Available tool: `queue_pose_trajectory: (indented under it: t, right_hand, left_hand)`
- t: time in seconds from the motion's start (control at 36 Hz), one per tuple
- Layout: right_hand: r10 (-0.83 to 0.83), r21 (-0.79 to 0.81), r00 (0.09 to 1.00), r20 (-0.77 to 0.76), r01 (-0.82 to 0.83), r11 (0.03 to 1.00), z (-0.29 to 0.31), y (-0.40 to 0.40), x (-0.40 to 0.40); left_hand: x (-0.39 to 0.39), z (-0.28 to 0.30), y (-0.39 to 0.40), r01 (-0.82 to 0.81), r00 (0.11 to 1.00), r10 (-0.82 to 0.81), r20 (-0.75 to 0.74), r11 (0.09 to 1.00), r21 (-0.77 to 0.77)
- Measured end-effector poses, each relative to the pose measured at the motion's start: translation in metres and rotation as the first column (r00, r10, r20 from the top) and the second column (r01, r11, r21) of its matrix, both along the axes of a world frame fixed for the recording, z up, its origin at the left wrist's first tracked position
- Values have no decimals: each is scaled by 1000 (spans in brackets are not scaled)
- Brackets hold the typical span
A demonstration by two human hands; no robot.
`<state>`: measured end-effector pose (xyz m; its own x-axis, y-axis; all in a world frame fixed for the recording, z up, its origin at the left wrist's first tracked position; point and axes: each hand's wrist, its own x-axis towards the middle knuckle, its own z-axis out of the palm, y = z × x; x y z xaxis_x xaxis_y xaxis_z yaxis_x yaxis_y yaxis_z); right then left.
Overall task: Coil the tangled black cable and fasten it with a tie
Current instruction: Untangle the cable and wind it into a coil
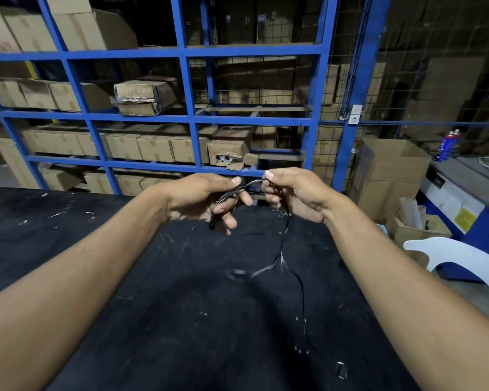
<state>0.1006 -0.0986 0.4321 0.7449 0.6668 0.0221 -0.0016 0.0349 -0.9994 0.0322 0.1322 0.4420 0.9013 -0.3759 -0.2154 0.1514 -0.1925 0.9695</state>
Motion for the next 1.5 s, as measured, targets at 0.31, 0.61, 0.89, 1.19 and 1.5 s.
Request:
queue_pose_trajectory:
  t: [0.31,0.61,0.89,1.19,1.5]
  right_hand:
    - [73,-62,973,219,-61,996,2,-10,-1]
    - [-177,72,856,486,163,984,-15,10,-1]
    - [-173,134,936,306,138,981,-42,36,-17]
    - [74,-8,976,205,-74,997,-52,48,-40]
    - [108,-226,971,213,-59,972,-49,31,-31]
  left_hand:
    - [-5,-9,9,134,952,-237,-195,893,-430]
    - [-8,-3,2,120,945,-289,-156,746,-655]
    - [7,6,5,13,1000,-25,-5,690,-724]
    - [5,28,-15,-68,934,287,211,725,-685]
    - [10,-2,-11,-372,755,26,655,840,396]
